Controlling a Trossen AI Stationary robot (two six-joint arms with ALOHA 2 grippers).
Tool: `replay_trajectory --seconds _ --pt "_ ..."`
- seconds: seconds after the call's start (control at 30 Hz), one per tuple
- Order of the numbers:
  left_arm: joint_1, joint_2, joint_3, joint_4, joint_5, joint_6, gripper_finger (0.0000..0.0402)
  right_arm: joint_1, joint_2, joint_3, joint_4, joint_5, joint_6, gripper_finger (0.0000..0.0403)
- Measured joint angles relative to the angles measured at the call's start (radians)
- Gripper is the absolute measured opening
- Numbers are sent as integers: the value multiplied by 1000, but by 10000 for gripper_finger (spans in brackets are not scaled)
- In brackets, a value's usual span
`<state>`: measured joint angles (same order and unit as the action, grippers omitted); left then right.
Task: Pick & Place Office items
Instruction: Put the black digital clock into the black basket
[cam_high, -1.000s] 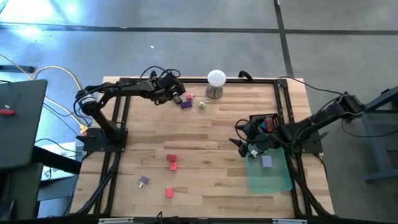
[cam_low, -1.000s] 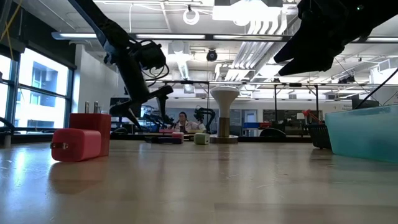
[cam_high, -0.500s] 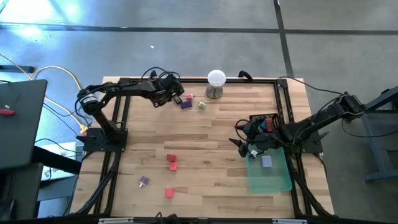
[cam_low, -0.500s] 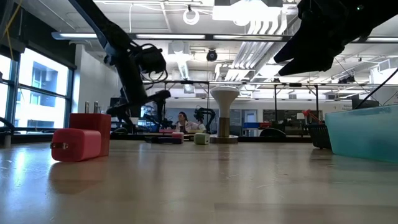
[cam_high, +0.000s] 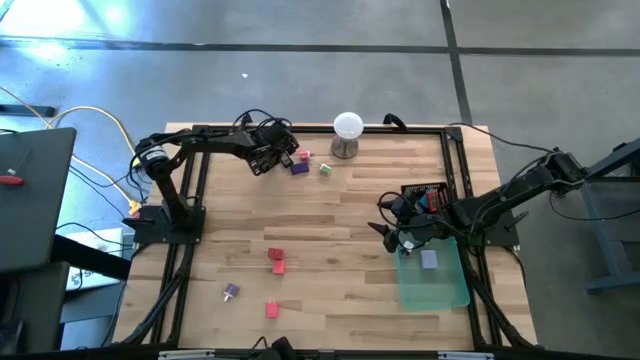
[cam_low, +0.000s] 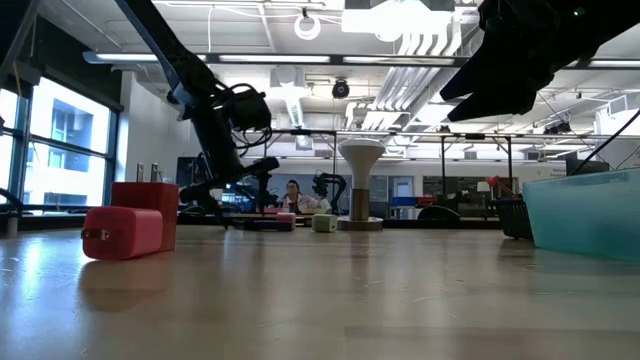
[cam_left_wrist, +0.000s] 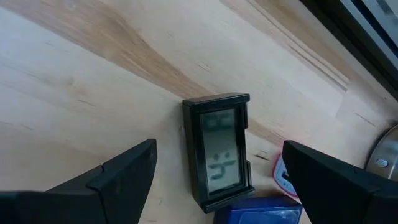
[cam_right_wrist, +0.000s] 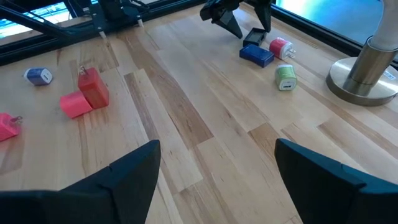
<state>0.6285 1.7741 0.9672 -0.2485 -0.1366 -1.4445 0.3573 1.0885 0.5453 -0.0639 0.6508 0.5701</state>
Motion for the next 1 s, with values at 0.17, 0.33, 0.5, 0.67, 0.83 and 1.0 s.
replay_trajectory --seconds 0.17,0.33,0.5,0.67,0.83,1.0 --pt "-1 0 -3 60 -20 205 340 0 0 0 0 0 0 303" --pt "-7 -3 -3 82 13 557 340 0 0 0 0 0 0 303" --pt "-1 -5 -3 85 37 464 340 0 0 0 0 1 0 303" --pt "-1 -5 -3 84 38 557 340 0 0 0 0 1 0 303" --pt "-1 -5 -3 85 35 574 340 0 0 0 0 1 0 303" --pt "-2 -5 -3 80 37 617 340 0 0 0 0 1 0 303"
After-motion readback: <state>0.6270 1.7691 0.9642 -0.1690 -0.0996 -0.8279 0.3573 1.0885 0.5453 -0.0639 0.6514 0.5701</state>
